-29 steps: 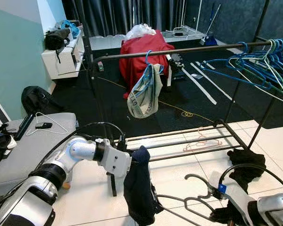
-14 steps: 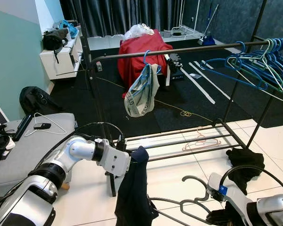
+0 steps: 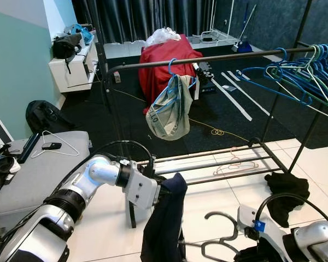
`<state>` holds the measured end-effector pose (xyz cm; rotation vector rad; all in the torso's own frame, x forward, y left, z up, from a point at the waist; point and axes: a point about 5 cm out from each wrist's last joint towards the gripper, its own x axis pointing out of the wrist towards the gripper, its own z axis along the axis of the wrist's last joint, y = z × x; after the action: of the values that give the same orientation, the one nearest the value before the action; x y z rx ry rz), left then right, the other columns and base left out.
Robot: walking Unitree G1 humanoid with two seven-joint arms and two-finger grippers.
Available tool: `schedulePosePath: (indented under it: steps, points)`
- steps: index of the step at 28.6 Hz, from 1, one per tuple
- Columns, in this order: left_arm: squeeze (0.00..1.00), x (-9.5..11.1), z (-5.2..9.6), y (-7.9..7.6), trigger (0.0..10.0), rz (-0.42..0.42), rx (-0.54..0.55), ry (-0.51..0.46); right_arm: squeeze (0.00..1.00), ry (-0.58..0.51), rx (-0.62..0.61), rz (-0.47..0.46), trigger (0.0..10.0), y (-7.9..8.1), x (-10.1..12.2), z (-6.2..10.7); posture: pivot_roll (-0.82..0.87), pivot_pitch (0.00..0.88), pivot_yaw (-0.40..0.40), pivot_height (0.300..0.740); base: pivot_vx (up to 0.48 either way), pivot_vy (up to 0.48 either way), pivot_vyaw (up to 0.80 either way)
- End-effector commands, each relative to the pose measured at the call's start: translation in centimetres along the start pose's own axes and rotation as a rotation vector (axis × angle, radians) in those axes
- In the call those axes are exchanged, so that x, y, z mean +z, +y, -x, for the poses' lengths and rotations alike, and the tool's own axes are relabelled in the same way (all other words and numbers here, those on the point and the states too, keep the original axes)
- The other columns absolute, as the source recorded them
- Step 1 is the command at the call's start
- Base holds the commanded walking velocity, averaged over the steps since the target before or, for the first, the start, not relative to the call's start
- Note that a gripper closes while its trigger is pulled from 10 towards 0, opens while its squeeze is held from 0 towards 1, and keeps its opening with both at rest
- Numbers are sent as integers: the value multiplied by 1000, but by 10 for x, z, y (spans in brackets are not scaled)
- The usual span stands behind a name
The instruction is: Hang hanger
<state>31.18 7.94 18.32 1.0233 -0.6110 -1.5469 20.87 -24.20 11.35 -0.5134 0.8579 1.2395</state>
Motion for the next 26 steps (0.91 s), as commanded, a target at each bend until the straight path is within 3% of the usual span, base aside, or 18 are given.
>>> schedulePosePath:
  steps: [1,2,6,11,12,13,16,18,22,25,26]
  points:
    - [0,4,-2,1,10000,-3,-7,-25,0,25,45,55,10000,1,-1,0,-108,51,71,740,0,0,0]
    - [0,3,-2,0,10000,-2,-23,-20,0,47,41,117,10000,-3,-1,2,-113,52,68,740,0,0,0]
    - [0,3,-2,-3,10000,19,-35,-26,0,76,12,215,10000,-10,1,2,-111,53,67,740,0,0,0]
    - [0,6,-5,-4,10000,41,-37,-46,0,90,4,259,10000,-13,3,-1,-110,53,66,740,0,0,0]
    - [0,11,-11,-2,10000,89,-37,-90,0,114,-15,326,10000,-17,4,-6,-109,56,63,740,0,0,0]
    - [0,11,-11,-2,10000,89,-37,-90,0,114,-15,326,10000,-17,4,-6,-109,56,63,740,0,0,0]
    - [0,27,-34,3,10000,251,-51,-219,0,109,-135,545,10000,-32,17,-24,-110,56,55,740,0,0,0]
    - [0,28,-37,6,10000,288,-23,-240,0,76,-160,580,10000,-34,20,-26,-111,58,55,740,0,0,0]
    - [0,25,-29,18,10000,365,99,-273,0,-18,-239,587,10000,-38,18,-24,-117,57,56,740,0,0,0]
    - [0,19,-11,23,10000,386,197,-251,0,-80,-335,465,10000,-41,4,-18,-117,56,55,740,0,0,0]
    - [0,19,-11,23,10000,386,197,-251,0,-80,-335,465,10000,-41,4,-18,-117,56,55,740,0,0,0]
